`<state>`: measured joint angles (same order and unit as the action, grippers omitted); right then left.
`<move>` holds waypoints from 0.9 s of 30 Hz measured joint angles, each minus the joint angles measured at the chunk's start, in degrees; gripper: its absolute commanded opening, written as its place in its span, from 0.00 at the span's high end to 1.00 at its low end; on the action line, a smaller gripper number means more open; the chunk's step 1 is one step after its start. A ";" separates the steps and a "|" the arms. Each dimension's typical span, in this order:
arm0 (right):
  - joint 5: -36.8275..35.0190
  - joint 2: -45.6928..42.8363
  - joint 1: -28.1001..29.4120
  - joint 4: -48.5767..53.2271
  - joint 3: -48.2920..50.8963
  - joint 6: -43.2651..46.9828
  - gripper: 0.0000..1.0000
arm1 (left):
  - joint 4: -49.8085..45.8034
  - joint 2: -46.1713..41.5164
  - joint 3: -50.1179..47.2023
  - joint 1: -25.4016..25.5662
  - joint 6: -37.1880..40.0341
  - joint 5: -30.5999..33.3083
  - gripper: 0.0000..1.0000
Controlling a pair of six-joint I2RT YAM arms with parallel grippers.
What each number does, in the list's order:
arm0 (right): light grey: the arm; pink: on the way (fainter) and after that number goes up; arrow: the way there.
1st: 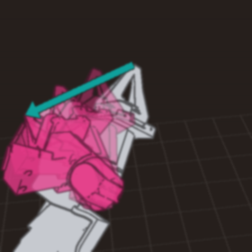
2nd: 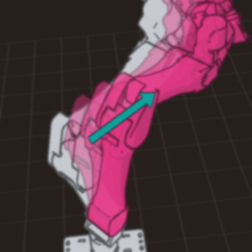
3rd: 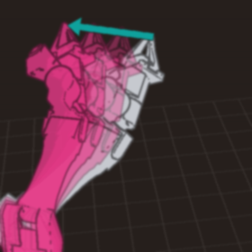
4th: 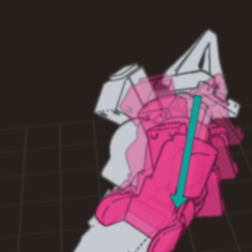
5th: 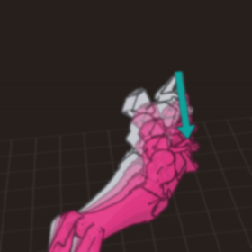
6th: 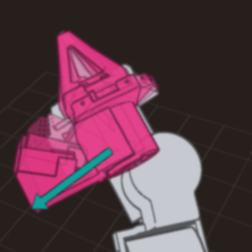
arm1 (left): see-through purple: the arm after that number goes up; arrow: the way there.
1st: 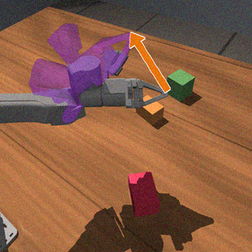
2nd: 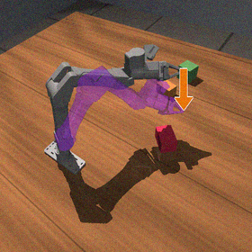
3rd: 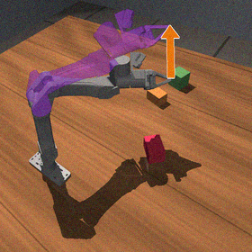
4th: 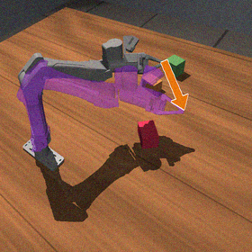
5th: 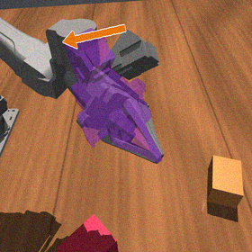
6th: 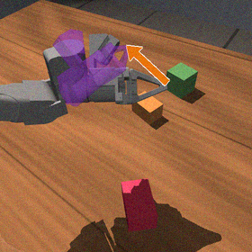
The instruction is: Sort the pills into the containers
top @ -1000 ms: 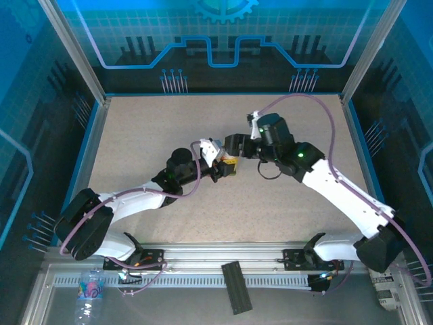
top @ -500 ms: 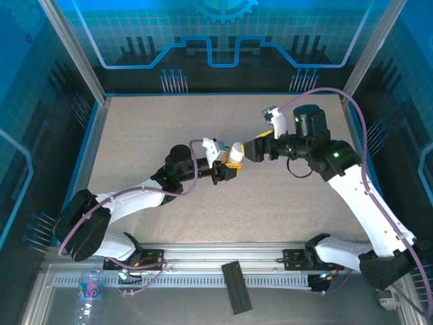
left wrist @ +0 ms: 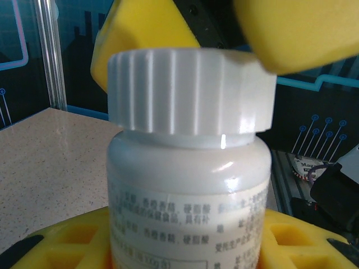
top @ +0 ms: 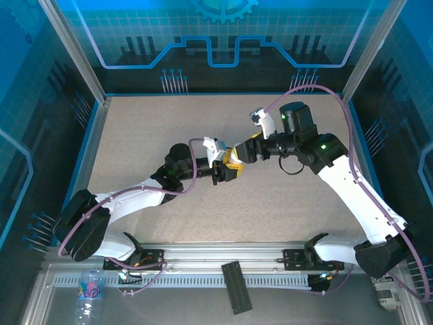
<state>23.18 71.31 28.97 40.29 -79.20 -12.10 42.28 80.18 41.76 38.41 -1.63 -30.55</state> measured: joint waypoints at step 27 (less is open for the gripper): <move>-14.29 0.68 8.87 -4.26 4.02 -11.98 0.48 | -2.29 0.44 0.00 -0.39 -1.25 -0.26 1.00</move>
<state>8.88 71.99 37.85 36.03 -75.18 -24.08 39.99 80.62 41.76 38.02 -2.87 -30.81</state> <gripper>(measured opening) 0.520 0.446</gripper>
